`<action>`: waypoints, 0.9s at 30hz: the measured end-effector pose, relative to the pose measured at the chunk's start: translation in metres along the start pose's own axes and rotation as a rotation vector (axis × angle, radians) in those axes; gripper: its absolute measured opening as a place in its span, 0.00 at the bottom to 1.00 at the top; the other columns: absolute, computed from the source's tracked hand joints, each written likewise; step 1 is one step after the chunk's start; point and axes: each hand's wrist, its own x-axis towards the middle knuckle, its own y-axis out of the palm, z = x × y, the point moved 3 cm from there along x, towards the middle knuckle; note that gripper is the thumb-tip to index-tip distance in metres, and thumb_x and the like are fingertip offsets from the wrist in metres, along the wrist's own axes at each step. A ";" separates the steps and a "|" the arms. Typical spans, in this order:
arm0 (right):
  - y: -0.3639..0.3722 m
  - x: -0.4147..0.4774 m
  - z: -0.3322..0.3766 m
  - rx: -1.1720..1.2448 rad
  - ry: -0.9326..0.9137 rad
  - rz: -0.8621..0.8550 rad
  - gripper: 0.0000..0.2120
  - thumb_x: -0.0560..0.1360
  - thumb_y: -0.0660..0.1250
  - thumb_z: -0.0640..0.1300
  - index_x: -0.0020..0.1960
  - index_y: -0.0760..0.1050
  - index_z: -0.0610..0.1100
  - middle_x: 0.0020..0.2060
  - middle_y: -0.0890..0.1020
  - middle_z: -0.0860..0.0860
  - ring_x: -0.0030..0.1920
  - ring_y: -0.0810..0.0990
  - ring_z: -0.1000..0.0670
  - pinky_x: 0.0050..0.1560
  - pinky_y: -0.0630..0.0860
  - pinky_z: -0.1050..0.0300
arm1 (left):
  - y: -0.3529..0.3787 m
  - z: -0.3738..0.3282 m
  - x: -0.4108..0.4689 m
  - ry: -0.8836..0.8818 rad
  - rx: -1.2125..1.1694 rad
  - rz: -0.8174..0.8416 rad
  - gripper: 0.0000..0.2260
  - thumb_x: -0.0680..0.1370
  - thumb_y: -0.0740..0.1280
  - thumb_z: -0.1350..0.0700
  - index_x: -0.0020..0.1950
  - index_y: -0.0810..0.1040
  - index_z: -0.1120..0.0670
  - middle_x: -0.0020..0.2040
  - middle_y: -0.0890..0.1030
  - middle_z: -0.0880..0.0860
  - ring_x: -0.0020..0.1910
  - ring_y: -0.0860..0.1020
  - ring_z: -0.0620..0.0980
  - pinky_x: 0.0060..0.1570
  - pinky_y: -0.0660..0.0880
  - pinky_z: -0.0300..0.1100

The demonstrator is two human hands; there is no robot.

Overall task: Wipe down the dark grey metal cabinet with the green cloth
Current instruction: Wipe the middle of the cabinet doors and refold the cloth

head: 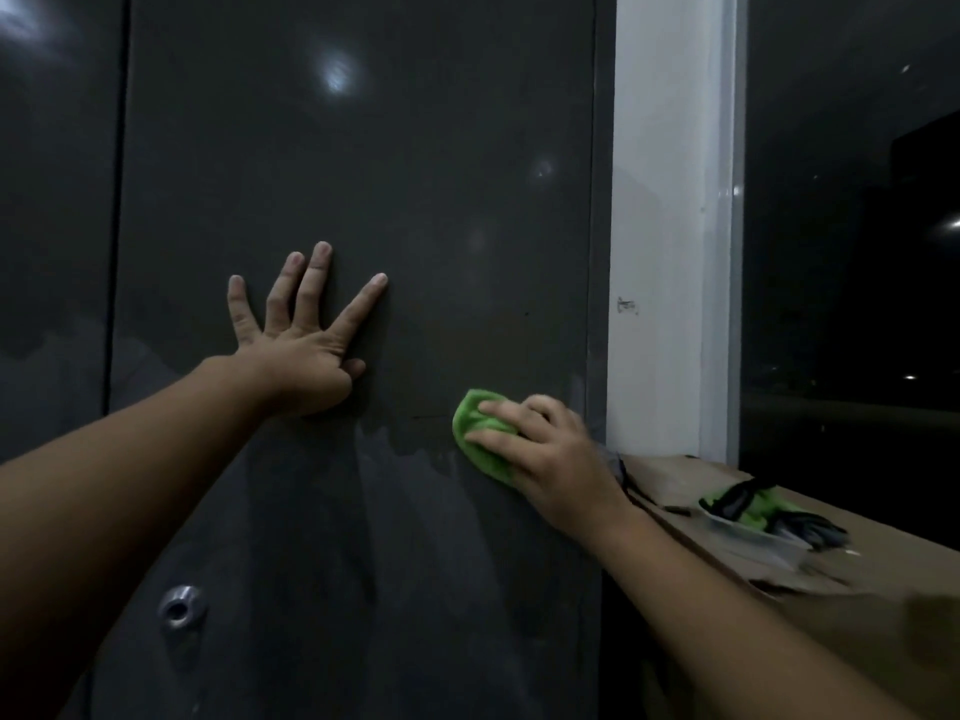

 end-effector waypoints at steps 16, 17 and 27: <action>-0.033 -0.036 -0.056 0.047 0.325 0.013 0.28 0.70 0.65 0.40 0.69 0.77 0.52 0.69 0.76 0.48 0.56 0.77 0.40 0.56 0.66 0.57 | 0.002 0.005 -0.002 0.055 0.008 0.016 0.40 0.78 0.58 0.32 0.66 0.22 0.28 0.67 0.14 0.47 0.67 0.18 0.51 0.66 0.26 0.68; -0.032 -0.048 -0.051 0.059 0.292 0.048 0.27 0.70 0.65 0.40 0.69 0.77 0.53 0.69 0.77 0.48 0.55 0.76 0.42 0.57 0.69 0.56 | 0.002 0.005 -0.002 0.058 0.007 0.015 0.40 0.78 0.57 0.32 0.67 0.22 0.28 0.67 0.14 0.48 0.67 0.18 0.51 0.66 0.26 0.69; -0.064 -0.017 -0.066 0.126 0.519 -0.150 0.29 0.72 0.68 0.32 0.70 0.76 0.50 0.71 0.75 0.48 0.64 0.75 0.45 0.61 0.67 0.57 | 0.005 0.008 0.001 0.046 0.026 -0.025 0.40 0.77 0.56 0.31 0.65 0.20 0.28 0.60 0.11 0.45 0.68 0.19 0.50 0.65 0.27 0.69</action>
